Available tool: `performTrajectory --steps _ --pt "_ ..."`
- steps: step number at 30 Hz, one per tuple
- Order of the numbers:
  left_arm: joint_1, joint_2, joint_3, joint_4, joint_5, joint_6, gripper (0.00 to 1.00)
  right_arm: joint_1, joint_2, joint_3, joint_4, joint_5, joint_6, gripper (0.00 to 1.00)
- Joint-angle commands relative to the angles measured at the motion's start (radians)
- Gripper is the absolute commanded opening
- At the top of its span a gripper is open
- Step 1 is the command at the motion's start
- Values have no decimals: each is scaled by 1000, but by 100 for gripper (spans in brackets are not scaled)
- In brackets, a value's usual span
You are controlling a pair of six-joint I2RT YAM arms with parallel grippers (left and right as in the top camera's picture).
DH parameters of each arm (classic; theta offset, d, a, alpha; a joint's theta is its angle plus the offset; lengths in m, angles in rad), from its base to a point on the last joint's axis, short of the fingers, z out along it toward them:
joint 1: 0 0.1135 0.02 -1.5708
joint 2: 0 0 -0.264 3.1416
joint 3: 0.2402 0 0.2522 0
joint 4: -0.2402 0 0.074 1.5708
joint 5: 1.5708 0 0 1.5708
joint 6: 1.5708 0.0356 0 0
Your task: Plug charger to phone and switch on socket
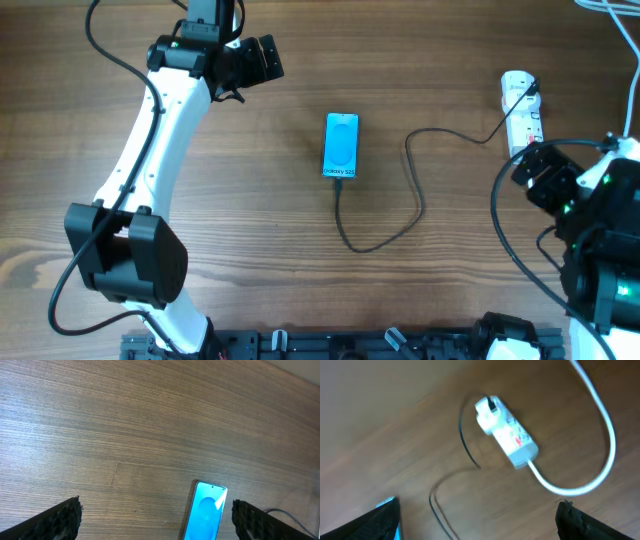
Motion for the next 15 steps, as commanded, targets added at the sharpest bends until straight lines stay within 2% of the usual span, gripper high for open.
performTrajectory --steps 1,12,15 --pt "2 4 -3 3 -13 -2 100 4 16 -8 -34 -16 14 100" --pt "2 4 -3 3 -13 -2 100 10 198 -8 -40 -17 13 100" --pt "2 4 -3 3 -13 -2 100 10 197 -9 -40 -18 10 100"
